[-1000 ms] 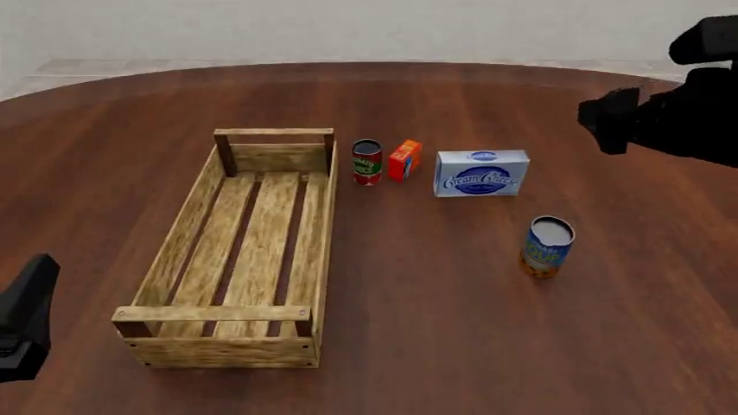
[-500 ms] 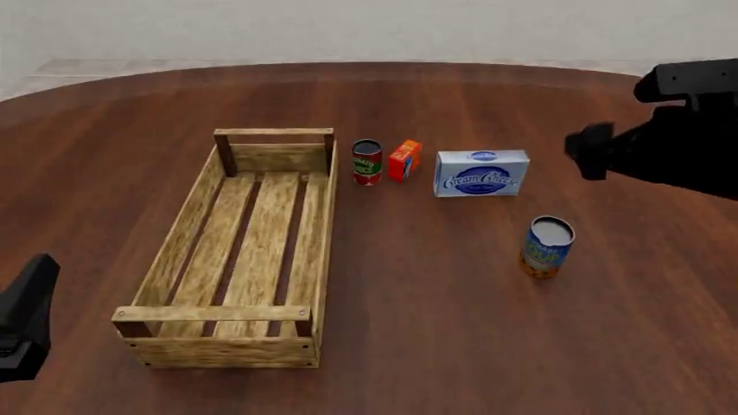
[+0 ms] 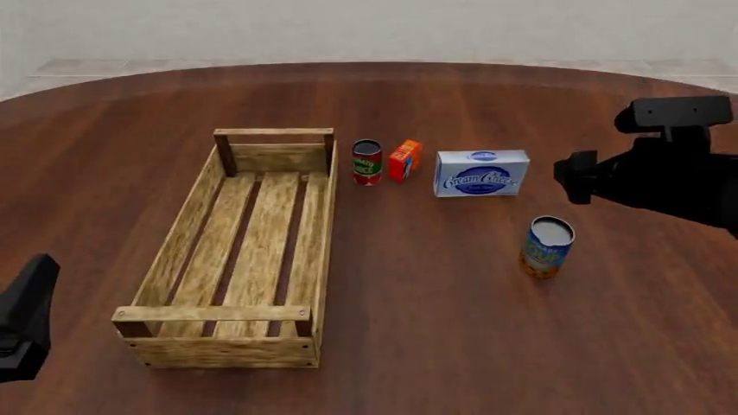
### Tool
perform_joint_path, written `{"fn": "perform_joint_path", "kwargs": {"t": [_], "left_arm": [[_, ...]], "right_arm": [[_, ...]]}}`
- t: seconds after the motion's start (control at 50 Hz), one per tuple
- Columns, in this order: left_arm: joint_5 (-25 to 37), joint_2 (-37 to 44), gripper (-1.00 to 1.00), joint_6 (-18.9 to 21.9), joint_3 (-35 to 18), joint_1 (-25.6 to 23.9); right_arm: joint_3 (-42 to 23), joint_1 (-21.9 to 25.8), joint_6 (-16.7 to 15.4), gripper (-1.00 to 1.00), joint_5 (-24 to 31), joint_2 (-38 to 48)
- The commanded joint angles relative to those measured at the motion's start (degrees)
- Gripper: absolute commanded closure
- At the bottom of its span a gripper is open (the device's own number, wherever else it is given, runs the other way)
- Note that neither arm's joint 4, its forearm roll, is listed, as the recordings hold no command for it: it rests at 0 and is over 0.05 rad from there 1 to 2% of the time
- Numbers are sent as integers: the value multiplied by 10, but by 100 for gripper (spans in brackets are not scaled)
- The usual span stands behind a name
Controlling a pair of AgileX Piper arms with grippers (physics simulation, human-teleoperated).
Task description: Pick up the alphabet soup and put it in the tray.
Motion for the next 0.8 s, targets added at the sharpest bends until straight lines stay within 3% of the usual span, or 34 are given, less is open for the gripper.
{"fn": "perform_joint_path", "kwargs": {"t": [0.02,0.8], "left_arm": [[0,0,-100,0,0,0],[0,0,-100,0,0,0]], "right_arm": [[16,-2,6,-100,-18,11],[49,-3,26,-100,-69,55]]}}
